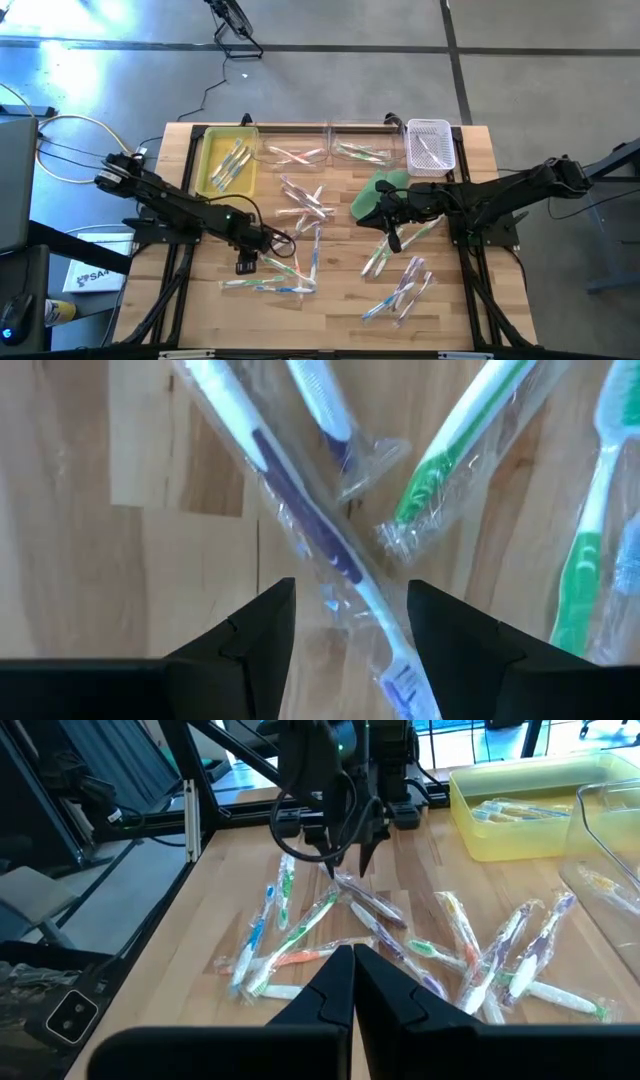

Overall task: Pick & Place Toothbrushes
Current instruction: Put the purple toothbrush into the white bin

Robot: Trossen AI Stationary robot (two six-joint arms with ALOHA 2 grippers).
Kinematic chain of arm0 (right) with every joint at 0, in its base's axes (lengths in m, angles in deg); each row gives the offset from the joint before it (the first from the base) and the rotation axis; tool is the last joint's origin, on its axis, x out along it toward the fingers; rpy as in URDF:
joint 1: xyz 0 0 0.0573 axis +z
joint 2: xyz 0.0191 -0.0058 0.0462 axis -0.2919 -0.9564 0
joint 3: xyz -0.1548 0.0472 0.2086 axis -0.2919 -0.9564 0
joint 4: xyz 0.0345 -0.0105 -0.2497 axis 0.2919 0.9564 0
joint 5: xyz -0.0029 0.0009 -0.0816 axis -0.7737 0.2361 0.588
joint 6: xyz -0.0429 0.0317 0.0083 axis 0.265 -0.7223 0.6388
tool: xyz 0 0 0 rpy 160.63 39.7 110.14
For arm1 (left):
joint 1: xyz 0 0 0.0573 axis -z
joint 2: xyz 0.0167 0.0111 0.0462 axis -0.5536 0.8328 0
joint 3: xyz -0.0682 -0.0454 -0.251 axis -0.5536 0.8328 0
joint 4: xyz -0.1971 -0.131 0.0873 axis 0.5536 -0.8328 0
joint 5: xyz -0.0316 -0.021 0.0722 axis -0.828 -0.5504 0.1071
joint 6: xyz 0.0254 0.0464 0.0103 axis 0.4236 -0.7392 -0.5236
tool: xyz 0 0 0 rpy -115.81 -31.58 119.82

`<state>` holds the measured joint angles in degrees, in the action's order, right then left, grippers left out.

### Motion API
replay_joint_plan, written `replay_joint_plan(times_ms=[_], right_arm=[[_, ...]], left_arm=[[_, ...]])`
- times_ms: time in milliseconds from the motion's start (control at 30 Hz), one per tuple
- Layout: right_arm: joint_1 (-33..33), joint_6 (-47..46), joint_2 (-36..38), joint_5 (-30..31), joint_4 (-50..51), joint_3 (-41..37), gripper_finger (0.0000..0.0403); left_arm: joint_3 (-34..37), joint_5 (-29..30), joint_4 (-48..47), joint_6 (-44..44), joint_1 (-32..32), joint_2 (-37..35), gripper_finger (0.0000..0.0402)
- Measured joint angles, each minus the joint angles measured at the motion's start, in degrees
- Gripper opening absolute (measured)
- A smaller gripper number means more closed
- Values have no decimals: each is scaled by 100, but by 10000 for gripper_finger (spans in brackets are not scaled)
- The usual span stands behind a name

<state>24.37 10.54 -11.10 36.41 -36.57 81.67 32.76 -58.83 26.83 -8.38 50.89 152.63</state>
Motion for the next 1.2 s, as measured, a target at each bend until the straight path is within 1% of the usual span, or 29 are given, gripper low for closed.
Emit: replay_joint_plan(times_ms=[233, 400, 733, 967, 1067, 1200], right_arm=[[-2, 0, 0, 0, 9, 0, 2], [-2, -2, 0, 0, 27, 0, 2], [-2, -2, 0, 0, 33, 0, 2], [-2, -2, 0, 0, 33, 0, 2], [-1, -2, 0, 0, 33, 0, 2], [-2, -2, 0, 0, 33, 0, 2]], left_arm=[[0, -36, 330, 65, 1, 228, 189], [-12, -71, 265, 262, 2, 369, 189], [-20, -49, 212, 262, 2, 421, 189], [-11, -38, -34, 234, 2, 432, 188], [-11, -10, -61, 112, 2, 432, 179], [-7, 96, -84, 104, 2, 432, 149]])
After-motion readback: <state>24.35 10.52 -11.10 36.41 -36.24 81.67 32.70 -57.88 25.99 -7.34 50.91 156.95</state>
